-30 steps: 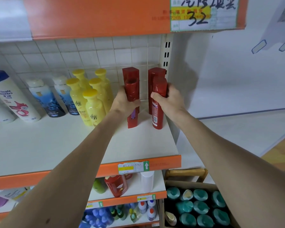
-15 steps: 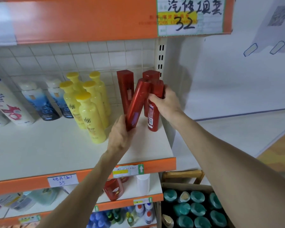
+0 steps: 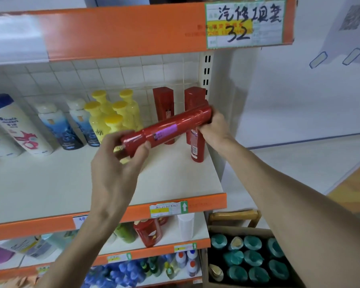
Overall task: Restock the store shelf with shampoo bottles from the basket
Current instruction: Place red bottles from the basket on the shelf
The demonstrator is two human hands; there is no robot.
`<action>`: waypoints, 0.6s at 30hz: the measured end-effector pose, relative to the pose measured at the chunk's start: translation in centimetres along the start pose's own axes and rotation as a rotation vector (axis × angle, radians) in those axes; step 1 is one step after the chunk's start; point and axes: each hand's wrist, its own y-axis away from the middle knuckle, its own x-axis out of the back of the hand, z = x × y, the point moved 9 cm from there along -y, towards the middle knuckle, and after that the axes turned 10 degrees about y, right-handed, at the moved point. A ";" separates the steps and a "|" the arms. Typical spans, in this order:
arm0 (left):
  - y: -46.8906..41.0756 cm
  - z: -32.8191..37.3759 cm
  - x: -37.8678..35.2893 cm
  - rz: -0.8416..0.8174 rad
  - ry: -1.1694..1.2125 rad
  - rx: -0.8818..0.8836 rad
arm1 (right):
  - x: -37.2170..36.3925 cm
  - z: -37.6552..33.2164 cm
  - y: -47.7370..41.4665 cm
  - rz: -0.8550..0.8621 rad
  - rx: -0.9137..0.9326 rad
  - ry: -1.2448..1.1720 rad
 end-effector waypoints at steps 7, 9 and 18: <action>-3.2 4.8 2.1 0.169 0.191 -0.154 | -0.2 0.1 0.0 0.004 0.014 -0.065; -3.7 5.9 1.9 0.180 0.164 -0.193 | -0.3 0.0 -0.1 0.006 0.017 -0.081; -7.8 -1.6 -7.8 -0.135 -0.030 -0.051 | -0.1 0.1 0.0 0.008 0.037 -0.058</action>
